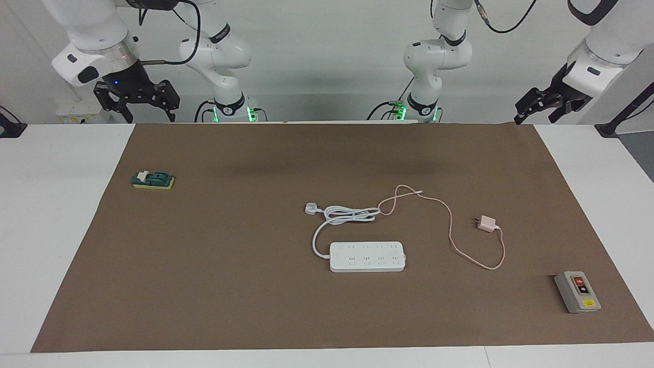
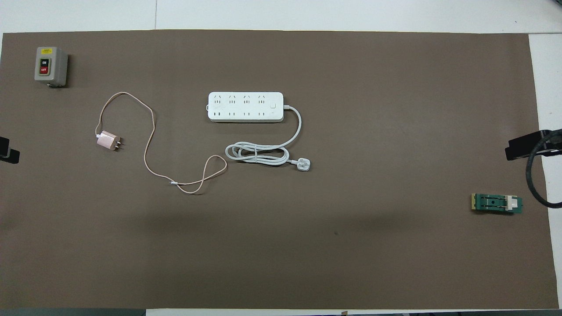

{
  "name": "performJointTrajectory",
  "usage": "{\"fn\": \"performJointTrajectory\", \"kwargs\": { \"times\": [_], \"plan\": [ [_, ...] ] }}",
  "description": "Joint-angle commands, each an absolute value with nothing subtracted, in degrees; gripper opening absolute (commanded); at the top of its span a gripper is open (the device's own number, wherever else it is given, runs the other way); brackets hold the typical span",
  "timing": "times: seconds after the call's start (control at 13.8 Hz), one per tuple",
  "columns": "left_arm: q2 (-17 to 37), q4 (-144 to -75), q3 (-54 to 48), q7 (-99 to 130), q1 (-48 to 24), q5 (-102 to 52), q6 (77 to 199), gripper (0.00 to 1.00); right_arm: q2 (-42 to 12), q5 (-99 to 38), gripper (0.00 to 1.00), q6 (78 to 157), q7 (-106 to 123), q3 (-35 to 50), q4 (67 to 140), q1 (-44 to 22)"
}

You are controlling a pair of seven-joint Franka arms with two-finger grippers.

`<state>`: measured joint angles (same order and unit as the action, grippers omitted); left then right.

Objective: Unplug charger and place it aside

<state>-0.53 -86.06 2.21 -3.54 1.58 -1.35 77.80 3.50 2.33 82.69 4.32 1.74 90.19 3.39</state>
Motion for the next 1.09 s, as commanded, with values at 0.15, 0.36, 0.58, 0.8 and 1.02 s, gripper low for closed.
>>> {"fn": "performJointTrajectory", "kwargs": {
  "times": [0.15, 0.36, 0.58, 0.8, 1.02],
  "plan": [
    [-0.62, -86.04, 2.55, -4.13, 0.44, -1.67, 76.73, 1.00, 4.05, -0.35, 1.00, 85.26, 4.40, 4.13, 91.59, 6.42],
    [-0.62, -86.04, 2.46, -4.39, 0.44, -1.67, 76.90, 1.00, 3.96, -0.79, 1.00, 84.73, 4.13, 4.13, 91.58, 7.03],
    [-0.62, -86.04, 2.55, -4.13, -0.35, -1.67, 76.99, 1.00, 4.30, -0.79, 1.00, 84.90, 4.13, 4.04, 91.76, 6.51],
    [-0.79, -85.96, 2.64, -4.13, -0.26, -1.67, 77.26, 1.00, 4.75, -0.88, 1.00, 85.25, 3.96, 4.04, 92.20, 6.42],
    [-1.05, -86.04, 2.55, -4.13, -0.35, -1.67, 77.34, 1.00, 4.75, -0.79, 1.00, 85.43, 3.87, 4.04, 92.11, 6.24]
  ]
}}
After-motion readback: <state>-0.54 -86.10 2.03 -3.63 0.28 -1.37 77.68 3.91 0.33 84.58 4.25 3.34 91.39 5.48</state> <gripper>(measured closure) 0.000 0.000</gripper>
